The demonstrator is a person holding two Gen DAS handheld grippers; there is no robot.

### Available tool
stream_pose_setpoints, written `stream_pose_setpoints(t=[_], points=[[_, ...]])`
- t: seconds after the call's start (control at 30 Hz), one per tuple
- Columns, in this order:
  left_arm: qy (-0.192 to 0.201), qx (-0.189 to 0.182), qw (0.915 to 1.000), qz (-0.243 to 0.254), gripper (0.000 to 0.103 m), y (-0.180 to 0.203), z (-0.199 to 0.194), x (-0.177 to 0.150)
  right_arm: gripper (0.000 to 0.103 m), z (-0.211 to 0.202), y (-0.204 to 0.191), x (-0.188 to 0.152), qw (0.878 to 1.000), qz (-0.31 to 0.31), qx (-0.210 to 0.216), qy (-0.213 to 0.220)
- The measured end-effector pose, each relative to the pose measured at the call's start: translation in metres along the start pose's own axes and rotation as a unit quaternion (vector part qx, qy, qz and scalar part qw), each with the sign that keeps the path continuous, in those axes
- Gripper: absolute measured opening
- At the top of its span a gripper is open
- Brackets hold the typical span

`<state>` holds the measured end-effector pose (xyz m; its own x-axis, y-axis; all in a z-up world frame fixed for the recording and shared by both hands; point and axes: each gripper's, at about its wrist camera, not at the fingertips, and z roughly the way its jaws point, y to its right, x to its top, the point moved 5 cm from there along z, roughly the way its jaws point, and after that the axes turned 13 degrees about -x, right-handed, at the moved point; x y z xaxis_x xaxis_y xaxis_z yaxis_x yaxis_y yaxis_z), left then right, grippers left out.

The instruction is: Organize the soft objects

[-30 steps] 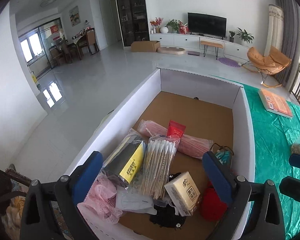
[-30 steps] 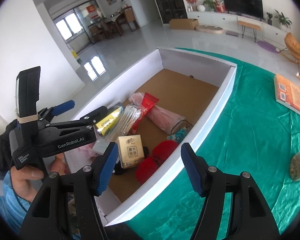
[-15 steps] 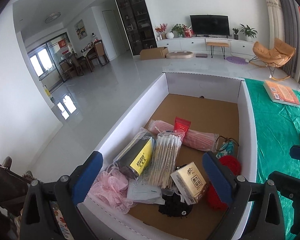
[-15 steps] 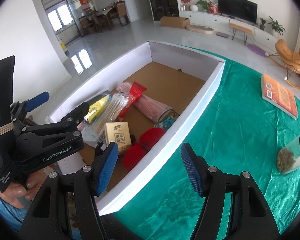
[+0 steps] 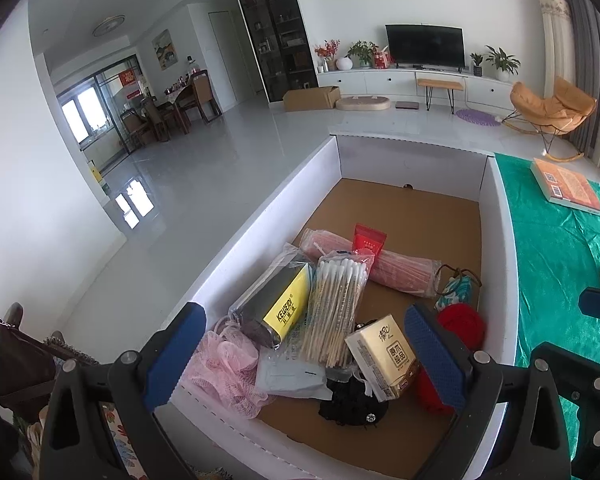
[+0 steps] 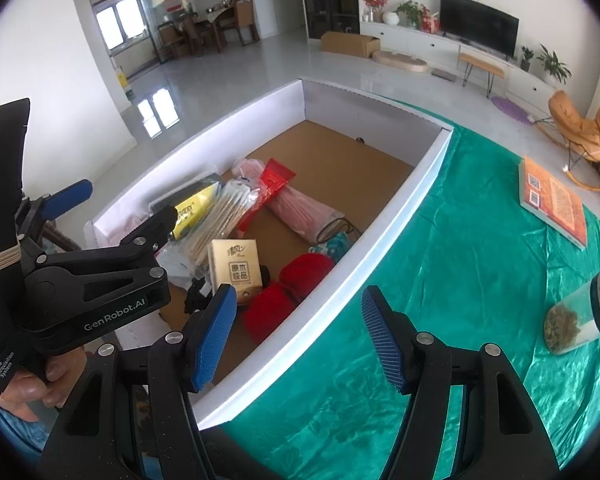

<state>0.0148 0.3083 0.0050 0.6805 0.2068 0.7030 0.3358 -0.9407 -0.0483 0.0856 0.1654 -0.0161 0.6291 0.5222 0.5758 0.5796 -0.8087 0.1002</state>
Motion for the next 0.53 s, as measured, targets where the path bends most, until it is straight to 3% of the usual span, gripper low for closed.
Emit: stream_pose_setpoints(t=[0.3, 0.43, 0.53], points=[[-0.006, -0.006, 0.9999, -0.013, 0.099, -0.007, 0.003, -0.001, 0.069, 0.004, -0.007, 0.000, 1.000, -0.008, -0.001, -0.003], [-0.011, -0.027, 0.9992, -0.027, 0.099, -0.011, 0.003, -0.003, 0.069, 0.007, -0.008, 0.000, 1.000, -0.008, -0.002, -0.006], [-0.002, -0.018, 0.9994, -0.029, 0.099, -0.014, 0.000, -0.005, 0.069, 0.005, -0.010, 0.000, 1.000, -0.010, 0.000, -0.002]])
